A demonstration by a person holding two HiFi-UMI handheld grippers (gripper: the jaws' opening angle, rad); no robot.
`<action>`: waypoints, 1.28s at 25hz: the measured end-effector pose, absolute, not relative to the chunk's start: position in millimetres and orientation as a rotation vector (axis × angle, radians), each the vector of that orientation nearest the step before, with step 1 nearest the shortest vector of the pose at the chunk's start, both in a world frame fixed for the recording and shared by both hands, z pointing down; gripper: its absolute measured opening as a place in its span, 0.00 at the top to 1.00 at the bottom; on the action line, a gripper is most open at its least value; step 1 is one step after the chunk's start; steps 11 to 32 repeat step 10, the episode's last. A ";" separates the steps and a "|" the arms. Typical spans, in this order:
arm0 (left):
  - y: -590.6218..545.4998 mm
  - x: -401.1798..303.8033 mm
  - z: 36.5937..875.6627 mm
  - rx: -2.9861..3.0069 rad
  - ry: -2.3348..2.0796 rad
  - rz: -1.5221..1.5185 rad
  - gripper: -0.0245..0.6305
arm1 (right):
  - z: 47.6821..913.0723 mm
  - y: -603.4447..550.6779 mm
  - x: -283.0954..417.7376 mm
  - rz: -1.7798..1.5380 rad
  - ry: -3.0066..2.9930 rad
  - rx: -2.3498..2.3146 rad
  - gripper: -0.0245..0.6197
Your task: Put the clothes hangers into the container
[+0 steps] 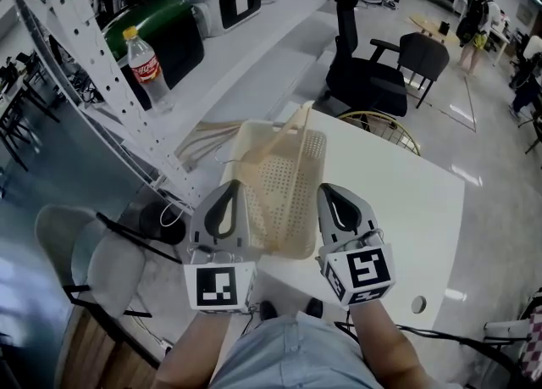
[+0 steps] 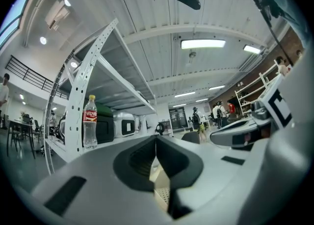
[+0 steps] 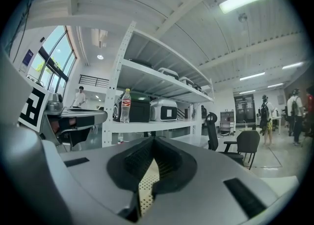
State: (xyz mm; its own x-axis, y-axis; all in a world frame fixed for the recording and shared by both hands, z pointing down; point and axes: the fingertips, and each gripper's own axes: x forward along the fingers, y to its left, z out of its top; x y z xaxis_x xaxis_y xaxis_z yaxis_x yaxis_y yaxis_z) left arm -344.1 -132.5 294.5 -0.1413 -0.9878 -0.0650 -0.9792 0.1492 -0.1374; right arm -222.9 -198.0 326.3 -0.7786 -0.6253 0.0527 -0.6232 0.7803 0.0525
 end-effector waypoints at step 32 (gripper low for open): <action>-135.6 -331.1 296.0 -1.946 2.281 -0.108 0.94 | 326.3 -201.6 -211.2 -0.056 -2.910 0.999 0.95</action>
